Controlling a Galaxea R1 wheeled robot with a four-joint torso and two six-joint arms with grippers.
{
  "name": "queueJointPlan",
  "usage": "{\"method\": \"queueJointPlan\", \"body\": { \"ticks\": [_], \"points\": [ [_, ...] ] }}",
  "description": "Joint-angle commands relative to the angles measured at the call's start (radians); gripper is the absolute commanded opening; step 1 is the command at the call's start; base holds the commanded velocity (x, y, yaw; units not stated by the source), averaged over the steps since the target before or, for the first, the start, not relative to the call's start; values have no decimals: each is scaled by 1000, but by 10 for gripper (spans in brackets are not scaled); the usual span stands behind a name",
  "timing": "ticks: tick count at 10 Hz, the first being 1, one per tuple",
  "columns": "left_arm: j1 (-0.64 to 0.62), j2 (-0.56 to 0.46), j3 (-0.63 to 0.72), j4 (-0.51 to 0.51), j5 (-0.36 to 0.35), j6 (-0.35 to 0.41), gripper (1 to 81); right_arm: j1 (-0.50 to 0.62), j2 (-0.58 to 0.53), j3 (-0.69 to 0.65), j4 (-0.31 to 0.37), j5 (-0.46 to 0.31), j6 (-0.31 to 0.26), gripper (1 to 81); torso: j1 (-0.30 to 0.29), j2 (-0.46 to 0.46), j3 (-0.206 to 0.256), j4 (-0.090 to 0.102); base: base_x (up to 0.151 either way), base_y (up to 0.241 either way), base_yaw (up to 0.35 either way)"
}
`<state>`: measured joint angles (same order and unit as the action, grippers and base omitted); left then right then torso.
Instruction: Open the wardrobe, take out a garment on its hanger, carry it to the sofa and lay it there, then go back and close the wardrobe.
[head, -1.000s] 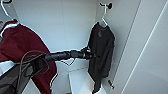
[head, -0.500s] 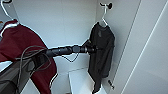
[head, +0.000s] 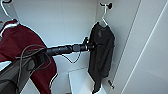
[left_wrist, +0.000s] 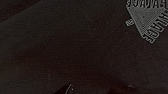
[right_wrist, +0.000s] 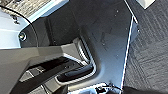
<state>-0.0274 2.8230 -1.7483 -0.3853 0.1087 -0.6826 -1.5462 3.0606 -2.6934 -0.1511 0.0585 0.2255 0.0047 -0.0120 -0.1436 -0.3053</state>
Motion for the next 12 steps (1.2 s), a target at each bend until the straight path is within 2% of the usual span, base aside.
{"method": "queueJointPlan", "body": {
  "ticks": [1, 2, 7, 10, 12],
  "points": [
    [-219, 12, -17, -10, -53, -99, 811, 25, 2, 8, 1, -55, 1, 811, 0, 0, 0, 0, 0, 0, 0],
    [-231, 18, -20, -9, -63, -142, 811, 25, 3, 9, 1, -54, 1, 811, 0, 0, 0, 0, 0, 0, 0],
    [-286, 35, -74, -9, -66, -241, 811, 27, 6, 8, 4, -55, 1, 811, 0, 0, 0, 0, 0, 0, 0],
    [-351, 47, -99, -10, -61, -265, 811, 24, 6, 9, 5, -55, 3, 811, 0, 0, 0, 0, 0, 0, 0],
    [-375, 49, -120, -9, -50, -322, 811, 24, 8, 9, 5, -55, 3, 811, 0, 0, 0, 0, 0, 0, 0]
  ]
}}
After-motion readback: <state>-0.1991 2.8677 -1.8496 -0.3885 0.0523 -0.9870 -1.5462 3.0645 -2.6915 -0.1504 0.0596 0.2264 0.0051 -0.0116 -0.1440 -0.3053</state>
